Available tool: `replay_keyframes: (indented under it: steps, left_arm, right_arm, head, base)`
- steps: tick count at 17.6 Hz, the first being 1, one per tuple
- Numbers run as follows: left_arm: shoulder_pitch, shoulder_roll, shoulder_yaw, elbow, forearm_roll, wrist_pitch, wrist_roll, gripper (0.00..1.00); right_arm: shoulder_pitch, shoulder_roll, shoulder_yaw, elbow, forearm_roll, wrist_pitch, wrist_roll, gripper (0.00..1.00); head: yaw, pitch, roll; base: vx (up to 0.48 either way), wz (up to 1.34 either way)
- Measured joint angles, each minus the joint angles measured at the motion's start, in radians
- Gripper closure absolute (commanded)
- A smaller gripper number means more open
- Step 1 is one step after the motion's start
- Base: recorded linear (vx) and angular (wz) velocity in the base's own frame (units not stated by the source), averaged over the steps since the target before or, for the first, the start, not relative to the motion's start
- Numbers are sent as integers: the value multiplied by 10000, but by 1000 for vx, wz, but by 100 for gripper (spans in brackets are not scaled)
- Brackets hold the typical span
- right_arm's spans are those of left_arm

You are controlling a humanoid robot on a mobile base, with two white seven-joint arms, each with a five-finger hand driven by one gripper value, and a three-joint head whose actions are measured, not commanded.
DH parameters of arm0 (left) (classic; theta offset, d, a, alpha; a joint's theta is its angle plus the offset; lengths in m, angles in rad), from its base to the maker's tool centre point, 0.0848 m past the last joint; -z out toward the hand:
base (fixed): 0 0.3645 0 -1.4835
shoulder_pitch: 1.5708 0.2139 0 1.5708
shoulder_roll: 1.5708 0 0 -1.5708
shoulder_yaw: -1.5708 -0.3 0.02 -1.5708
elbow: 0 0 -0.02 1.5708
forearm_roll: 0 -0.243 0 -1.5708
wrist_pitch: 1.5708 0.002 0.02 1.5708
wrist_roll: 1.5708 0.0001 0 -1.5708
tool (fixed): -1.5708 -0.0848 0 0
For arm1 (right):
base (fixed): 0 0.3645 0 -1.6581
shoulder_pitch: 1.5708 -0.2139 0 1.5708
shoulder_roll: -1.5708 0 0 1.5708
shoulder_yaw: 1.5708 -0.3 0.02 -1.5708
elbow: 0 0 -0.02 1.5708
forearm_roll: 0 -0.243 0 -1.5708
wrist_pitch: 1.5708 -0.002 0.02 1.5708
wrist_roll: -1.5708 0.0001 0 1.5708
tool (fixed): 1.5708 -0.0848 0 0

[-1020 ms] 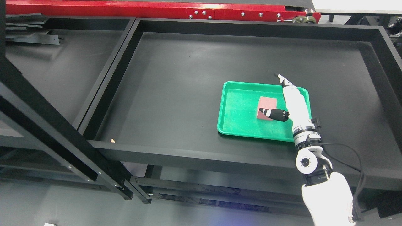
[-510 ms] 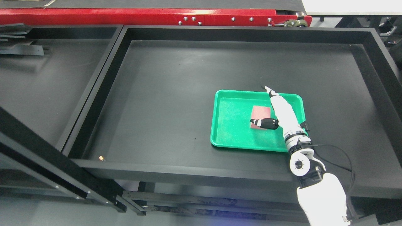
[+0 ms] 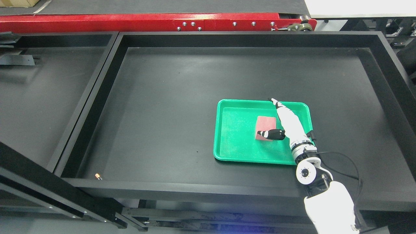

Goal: Pick pink block from left shelf to tray
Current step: 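Close the right hand fingers around the pink block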

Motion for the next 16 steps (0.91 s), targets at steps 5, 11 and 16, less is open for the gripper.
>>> replay_keyframes:
  steps: [5, 11, 16]
  left_arm:
    - [0, 0, 0, 0, 0, 0, 0, 0]
    - [0, 0, 0, 0, 0, 0, 0, 0]
    - [0, 0, -2, 0, 0, 0, 0, 0]
  right_arm:
    - [11, 0, 164, 180, 0, 241, 3, 1]
    - [7, 0, 343, 458, -48, 364, 37, 1]
    - [-13, 0, 438, 649, -250, 403, -116, 16]
  head:
    - [0, -1, 0]
    - [0, -1, 0]
    - [0, -1, 0]
  base:
    - [4, 0]
    - [0, 0]
    - [0, 0]
